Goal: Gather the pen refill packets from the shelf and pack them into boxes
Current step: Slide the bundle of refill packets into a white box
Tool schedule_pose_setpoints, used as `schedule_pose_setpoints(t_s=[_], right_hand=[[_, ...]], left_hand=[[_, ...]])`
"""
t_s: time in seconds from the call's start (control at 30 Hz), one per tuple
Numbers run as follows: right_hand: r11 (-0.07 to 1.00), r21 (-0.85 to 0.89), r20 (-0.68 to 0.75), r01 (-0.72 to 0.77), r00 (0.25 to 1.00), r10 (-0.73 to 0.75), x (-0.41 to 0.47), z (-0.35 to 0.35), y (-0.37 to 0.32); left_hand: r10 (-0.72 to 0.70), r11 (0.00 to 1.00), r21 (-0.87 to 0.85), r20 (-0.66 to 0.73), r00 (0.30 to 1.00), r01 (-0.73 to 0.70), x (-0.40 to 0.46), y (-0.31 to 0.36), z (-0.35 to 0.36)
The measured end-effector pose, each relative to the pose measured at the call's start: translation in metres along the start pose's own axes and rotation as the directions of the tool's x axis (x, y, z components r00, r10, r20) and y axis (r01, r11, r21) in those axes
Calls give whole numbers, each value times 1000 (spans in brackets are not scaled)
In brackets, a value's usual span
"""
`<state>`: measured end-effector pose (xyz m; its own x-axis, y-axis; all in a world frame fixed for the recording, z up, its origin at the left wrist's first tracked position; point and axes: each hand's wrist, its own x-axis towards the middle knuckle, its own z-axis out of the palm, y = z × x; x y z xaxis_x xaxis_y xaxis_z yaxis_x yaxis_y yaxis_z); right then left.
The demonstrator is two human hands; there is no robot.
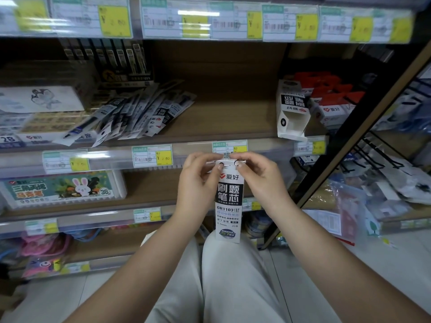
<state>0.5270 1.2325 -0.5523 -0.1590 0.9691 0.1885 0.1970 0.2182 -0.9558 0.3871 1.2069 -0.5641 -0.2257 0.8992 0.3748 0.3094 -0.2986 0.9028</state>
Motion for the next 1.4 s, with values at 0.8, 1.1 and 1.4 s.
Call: schedule_pose_setpoints(t_s=[0.8, 1.1, 1.4], right_hand=[[999, -27, -41, 41, 998, -42, -1, -3, 1], [992, -112, 42, 65, 997, -60, 2, -15, -5], [524, -729, 219, 440, 876, -430, 1, -20, -2]], left_hand=[[82, 995, 58, -8, 997, -81, 2, -7, 0], [385, 851, 299, 206, 900, -433, 16, -6, -15], [497, 578, 473, 442, 747, -665, 22, -12, -26]])
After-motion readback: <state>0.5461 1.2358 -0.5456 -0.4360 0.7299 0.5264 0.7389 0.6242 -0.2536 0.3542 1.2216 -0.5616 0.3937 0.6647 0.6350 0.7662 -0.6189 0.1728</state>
